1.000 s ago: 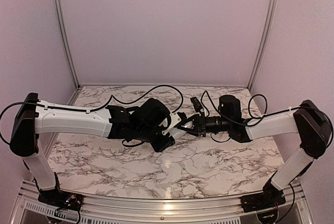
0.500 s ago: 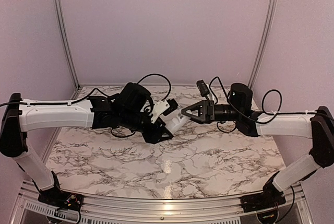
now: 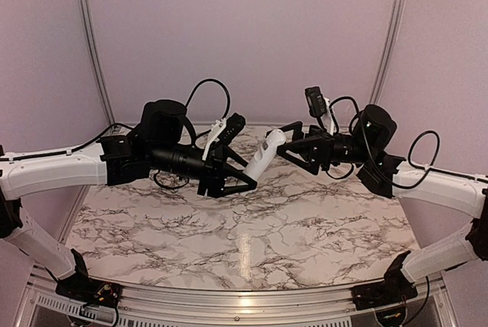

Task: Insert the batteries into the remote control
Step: Pass from the left arm to the right

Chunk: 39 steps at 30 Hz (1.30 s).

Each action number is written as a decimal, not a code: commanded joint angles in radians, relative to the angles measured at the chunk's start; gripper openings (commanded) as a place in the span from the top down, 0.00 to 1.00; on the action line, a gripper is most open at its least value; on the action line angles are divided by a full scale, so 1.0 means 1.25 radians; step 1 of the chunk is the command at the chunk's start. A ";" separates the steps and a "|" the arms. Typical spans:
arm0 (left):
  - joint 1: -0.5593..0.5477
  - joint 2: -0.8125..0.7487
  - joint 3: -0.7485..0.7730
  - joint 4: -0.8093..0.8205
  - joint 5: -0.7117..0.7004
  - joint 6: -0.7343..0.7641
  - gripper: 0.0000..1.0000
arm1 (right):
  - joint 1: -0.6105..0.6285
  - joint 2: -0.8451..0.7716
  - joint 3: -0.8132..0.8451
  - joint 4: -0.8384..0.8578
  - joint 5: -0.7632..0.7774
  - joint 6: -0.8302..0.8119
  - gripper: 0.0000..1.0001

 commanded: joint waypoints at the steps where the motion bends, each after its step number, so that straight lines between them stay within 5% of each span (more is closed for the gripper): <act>1: 0.004 -0.027 -0.018 0.089 0.051 -0.027 0.66 | 0.037 -0.003 0.052 0.021 -0.017 -0.027 0.04; 11: 0.004 -0.024 -0.038 0.122 0.055 -0.043 0.66 | 0.087 0.055 0.090 0.061 -0.034 0.022 0.24; 20: 0.010 -0.034 -0.058 0.129 0.022 -0.039 0.63 | 0.089 0.078 0.106 0.060 -0.044 0.040 0.69; 30: 0.032 -0.115 -0.106 0.125 -0.142 -0.034 0.03 | 0.054 0.084 0.131 -0.049 -0.023 0.021 0.86; 33: 0.043 -0.153 -0.129 0.109 -0.210 -0.036 0.01 | 0.036 0.083 0.147 -0.118 -0.018 -0.001 0.88; 39: 0.109 -0.191 -0.141 0.052 -0.396 -0.112 0.01 | 0.021 0.139 0.272 -0.475 0.083 -0.157 0.92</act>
